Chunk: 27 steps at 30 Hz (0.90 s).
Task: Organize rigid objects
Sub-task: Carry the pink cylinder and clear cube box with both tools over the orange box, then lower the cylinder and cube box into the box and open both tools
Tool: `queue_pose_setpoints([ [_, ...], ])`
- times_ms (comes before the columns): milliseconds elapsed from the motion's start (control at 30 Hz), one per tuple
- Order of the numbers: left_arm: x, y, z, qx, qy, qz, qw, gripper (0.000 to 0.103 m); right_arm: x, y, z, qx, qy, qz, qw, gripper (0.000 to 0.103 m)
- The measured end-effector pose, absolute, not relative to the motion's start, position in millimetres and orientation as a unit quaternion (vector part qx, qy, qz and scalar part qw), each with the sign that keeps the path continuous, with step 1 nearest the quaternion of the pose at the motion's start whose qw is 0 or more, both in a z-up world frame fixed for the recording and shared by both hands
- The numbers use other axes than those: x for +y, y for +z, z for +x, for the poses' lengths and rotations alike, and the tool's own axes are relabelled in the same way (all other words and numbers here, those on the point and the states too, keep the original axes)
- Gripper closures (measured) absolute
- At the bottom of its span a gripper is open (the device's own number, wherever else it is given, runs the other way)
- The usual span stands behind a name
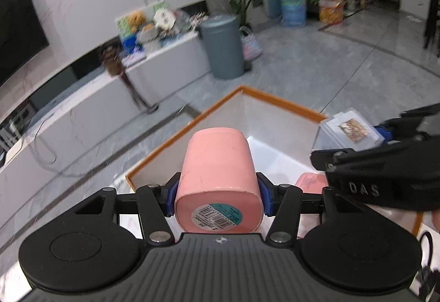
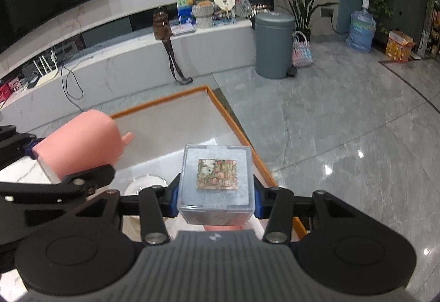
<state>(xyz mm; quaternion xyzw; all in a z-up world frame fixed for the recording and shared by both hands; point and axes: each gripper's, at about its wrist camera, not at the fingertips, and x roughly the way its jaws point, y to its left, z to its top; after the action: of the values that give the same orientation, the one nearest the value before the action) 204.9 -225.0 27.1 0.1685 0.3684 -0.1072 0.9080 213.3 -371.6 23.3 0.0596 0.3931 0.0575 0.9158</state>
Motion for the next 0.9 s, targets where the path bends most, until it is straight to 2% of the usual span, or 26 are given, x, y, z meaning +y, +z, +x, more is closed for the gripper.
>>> queue_pose_setpoints([
  [567,-239,-16,209,0.449,-0.078,0.158,0.876,0.040,-360,-9,233,0.448,0.072,0.021,0.891,0.056],
  [900,-245,-23,212,0.466,-0.081,0.165,0.866,0.040,-356,-18,238,0.465,0.067,0.017,0.883,0.056],
])
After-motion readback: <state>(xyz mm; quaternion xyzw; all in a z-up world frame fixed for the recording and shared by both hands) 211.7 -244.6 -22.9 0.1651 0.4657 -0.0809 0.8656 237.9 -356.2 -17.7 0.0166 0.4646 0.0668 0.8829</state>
